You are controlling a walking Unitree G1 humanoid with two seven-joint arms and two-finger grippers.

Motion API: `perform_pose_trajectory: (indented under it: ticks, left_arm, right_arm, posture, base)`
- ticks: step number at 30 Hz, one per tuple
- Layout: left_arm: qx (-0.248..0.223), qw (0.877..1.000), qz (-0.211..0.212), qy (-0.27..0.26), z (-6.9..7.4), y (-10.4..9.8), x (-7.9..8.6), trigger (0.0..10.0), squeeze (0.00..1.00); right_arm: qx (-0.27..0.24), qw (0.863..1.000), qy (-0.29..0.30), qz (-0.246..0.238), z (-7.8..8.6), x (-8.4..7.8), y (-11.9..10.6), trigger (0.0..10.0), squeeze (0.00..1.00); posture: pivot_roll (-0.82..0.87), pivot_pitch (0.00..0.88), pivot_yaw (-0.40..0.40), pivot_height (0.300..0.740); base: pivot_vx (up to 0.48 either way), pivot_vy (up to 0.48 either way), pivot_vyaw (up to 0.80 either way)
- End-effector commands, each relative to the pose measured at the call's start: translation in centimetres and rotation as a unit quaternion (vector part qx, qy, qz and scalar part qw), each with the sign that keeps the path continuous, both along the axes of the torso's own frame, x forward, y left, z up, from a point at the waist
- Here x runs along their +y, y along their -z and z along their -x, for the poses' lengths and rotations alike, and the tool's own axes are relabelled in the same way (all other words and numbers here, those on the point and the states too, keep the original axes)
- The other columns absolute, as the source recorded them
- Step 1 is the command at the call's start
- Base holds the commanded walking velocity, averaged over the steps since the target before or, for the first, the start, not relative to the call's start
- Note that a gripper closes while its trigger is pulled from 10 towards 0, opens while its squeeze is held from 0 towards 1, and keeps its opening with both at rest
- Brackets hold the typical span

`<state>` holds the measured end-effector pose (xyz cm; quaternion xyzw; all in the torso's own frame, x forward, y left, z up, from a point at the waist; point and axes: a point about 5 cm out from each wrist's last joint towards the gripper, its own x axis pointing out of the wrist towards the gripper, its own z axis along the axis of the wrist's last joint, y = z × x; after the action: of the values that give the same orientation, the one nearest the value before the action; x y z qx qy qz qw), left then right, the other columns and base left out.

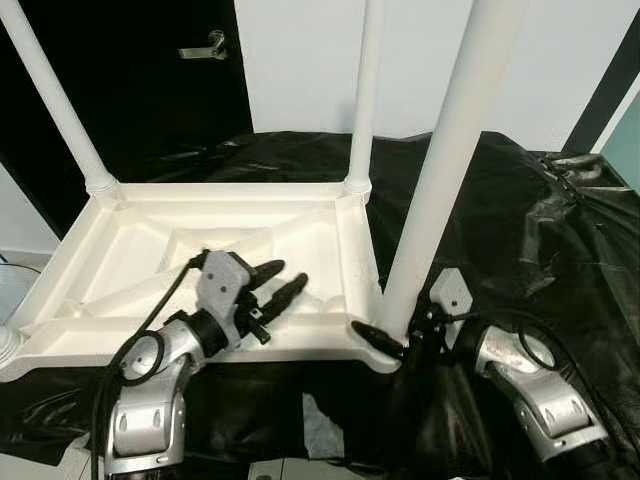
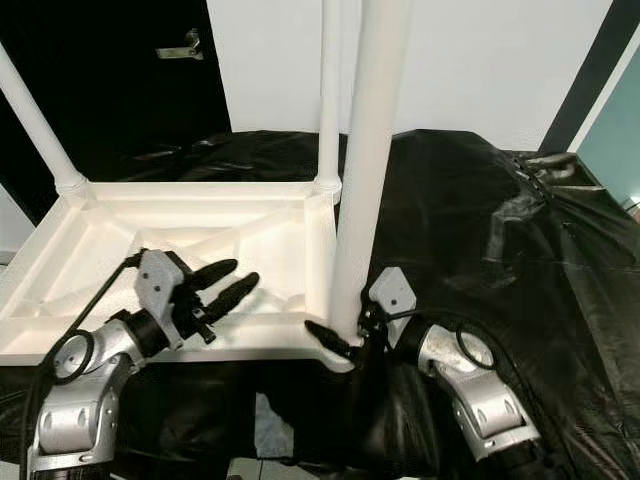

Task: Building children table

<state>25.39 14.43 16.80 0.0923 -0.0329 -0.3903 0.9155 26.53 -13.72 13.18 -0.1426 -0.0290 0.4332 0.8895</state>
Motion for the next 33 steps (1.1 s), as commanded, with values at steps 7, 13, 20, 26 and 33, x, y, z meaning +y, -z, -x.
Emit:
perform_pose_trajectory:
  ticks: [7, 13, 20, 26, 33]
  left_arm:
    - [-0.005, 0.999, -0.038, 0.028, -0.4, 2.3, -2.4, 10.0, 0.0]
    - [0.021, 1.0, -0.005, 0.013, -0.4, 2.2, -3.3, 10.0, 0.0]
    - [0.029, 0.999, -0.012, 0.023, 0.3, 2.4, -4.3, 10.0, 0.0]
    - [0.012, 0.999, -0.025, 0.024, 0.0, 2.6, -5.2, 10.0, 0.0]
    - [-0.012, 0.999, -0.039, 0.018, -0.1, 2.6, -5.2, 10.0, 0.0]
  right_arm:
    - [0.0, 0.996, 0.087, 0.028, -3.2, -3.4, 0.9, 10.0, 0.0]
    - [-0.014, 0.994, 0.113, 0.001, -3.6, -3.6, 0.3, 10.0, 0.0]
    - [-0.021, 0.995, 0.096, -0.022, -3.1, -1.8, 0.4, 3.7, 0.0]
    - [-0.028, 0.994, 0.09, -0.052, -3.2, 0.4, 0.7, 0.0, 0.0]
    - [-0.022, 0.989, 0.134, -0.054, -3.0, 0.6, 0.9, 0.0, 0.0]
  posture:
    - [0.03, 0.0, 0.02, 0.74]
    - [0.03, 0.0, 0.031, 0.74]
    - [0.04, 0.0, 0.046, 0.74]
    - [0.04, 0.0, 0.05, 0.74]
    - [0.04, 0.0, 0.038, 0.74]
  base:
    - [0.0, 0.0, 0.0]
    - [0.0, 0.0, 0.0]
    - [0.0, 0.0, 0.0]
    - [0.0, 0.0, 0.0]
    - [0.0, 0.0, 0.0]
